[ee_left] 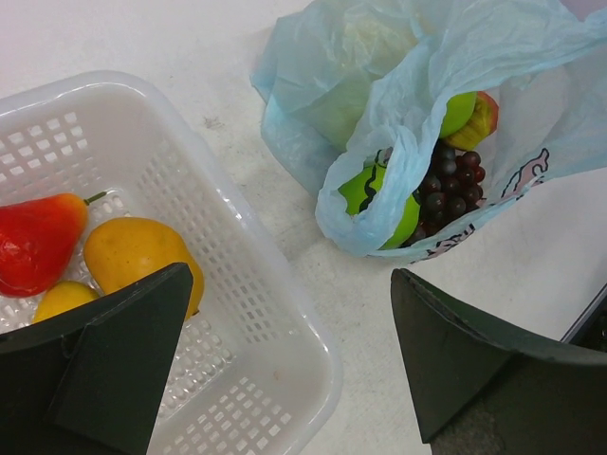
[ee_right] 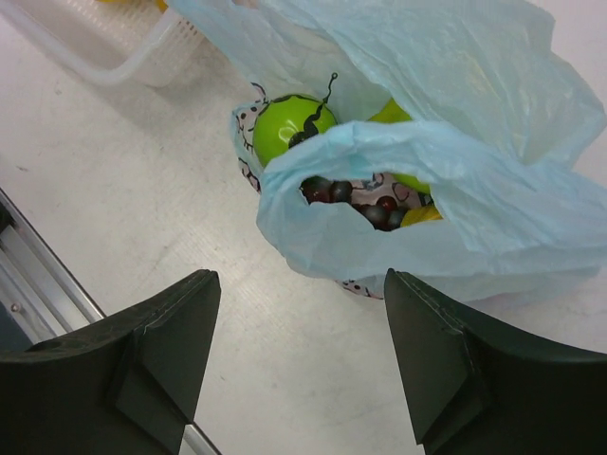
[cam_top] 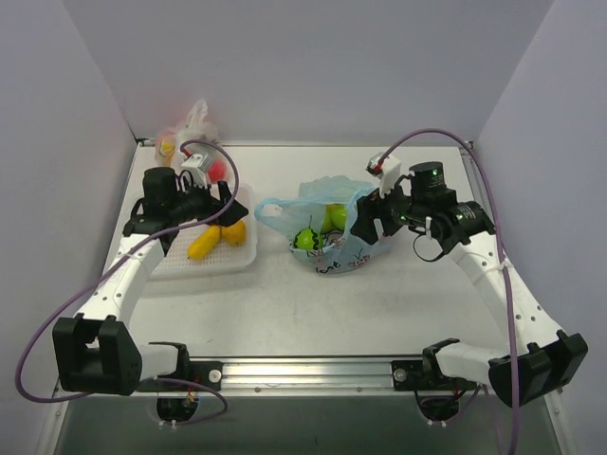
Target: Place the fake fruits into the plastic bag and tie a complex knot
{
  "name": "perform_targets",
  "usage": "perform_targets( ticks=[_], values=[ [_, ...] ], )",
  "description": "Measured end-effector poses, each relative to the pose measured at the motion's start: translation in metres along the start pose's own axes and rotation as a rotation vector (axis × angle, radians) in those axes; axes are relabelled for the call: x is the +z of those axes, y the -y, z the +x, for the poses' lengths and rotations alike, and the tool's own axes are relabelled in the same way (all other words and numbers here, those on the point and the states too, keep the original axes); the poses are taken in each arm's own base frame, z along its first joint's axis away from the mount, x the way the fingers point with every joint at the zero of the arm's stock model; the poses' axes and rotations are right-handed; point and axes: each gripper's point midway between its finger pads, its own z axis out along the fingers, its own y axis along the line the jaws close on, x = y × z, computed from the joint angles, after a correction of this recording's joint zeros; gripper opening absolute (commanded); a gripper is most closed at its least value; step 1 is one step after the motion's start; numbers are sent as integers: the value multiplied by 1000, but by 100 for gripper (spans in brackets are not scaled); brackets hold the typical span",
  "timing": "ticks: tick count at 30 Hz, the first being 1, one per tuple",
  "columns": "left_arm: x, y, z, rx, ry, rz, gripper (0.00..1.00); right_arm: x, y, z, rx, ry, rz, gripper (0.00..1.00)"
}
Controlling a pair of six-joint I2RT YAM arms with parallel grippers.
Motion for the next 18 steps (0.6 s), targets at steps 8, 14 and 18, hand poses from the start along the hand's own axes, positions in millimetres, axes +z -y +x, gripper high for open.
perform_targets(
  ticks=[8,14,18],
  values=[
    [23,-8,26,-25,-94,39,97,19,-3,-15,-67,3,-8,66],
    [40,6,46,-22,-163,127,93,26,-1,-18,-66,-9,-10,36],
    [50,19,50,12,-170,176,69,25,0,-24,-67,5,-6,15]
  ],
)
